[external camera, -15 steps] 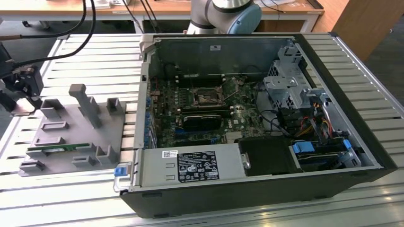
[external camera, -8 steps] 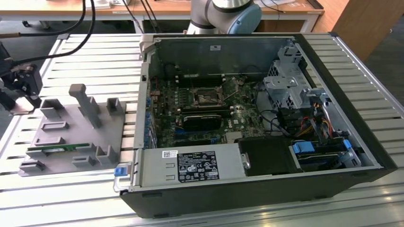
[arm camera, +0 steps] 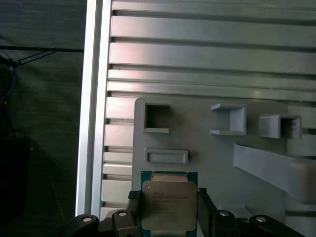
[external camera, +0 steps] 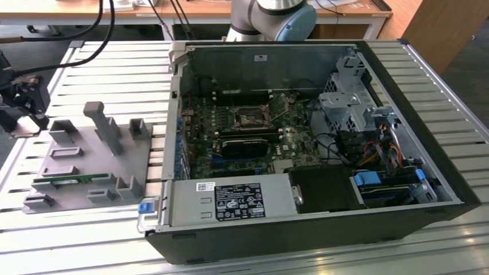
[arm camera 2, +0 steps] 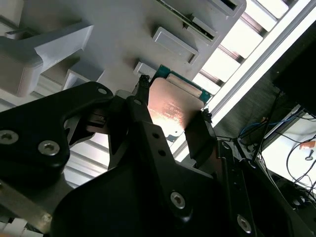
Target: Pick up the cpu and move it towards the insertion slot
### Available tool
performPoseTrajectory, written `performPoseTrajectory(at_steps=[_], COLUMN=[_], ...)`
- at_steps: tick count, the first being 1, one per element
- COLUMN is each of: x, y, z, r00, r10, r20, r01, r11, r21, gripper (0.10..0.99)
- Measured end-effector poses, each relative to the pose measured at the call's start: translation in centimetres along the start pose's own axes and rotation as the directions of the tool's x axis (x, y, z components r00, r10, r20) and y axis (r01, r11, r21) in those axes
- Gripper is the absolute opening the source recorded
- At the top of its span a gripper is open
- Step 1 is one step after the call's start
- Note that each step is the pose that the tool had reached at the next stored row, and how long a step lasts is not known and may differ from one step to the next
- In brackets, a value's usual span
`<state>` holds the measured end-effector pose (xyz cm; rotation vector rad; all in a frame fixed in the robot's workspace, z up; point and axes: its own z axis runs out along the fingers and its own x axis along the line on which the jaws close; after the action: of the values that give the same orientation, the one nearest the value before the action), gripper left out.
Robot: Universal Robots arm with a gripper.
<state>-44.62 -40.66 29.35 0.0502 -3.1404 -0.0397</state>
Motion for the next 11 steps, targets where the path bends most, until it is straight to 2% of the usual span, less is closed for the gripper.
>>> performPoseTrajectory(at_steps=[11], x=[0.0], y=[0.04], z=[-0.53], r00=[1.0], r10=[0.0], r20=[0.0001], r01=[0.0], r11=[1.0], r21=[0.0], gripper=[0.541])
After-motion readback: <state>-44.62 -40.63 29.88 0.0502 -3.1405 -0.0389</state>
